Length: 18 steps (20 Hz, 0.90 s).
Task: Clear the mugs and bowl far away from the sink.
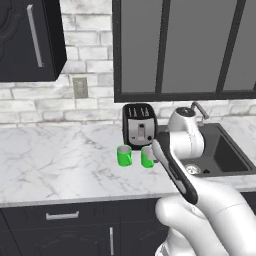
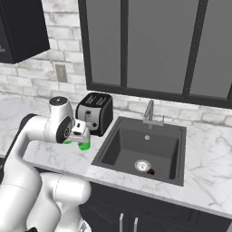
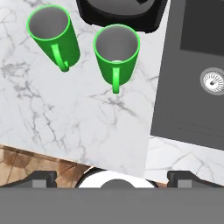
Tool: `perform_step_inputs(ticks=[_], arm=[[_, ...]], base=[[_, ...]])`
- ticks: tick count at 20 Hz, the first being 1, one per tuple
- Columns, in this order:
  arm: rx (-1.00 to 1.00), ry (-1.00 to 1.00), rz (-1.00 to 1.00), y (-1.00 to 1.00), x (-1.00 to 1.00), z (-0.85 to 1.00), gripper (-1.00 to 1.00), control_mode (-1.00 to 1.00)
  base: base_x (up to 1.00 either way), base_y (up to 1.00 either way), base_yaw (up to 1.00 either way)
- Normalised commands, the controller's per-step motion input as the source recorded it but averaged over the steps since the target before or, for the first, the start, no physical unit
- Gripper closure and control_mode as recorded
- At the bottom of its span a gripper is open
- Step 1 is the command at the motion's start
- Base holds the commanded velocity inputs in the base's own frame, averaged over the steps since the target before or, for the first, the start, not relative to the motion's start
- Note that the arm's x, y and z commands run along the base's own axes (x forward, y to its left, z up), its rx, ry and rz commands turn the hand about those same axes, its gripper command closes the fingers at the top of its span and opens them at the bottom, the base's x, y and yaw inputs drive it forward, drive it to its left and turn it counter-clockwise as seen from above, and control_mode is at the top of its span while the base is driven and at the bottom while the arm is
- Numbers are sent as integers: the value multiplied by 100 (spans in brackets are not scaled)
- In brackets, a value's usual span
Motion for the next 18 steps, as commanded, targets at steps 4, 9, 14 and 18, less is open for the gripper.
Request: perform_step_inputs(ticks=[4,9,14,18], arm=[[-2,0,0,0,19,-17,-100,-100],[-1,0,0,3,13,-19,-100,-100],[0,2,0,0,7,-12,-100,-100],[0,2,0,1,15,-17,-100,-100]], base=[[0,0,0],[0,0,0],[0,0,0],[0,0,0]])
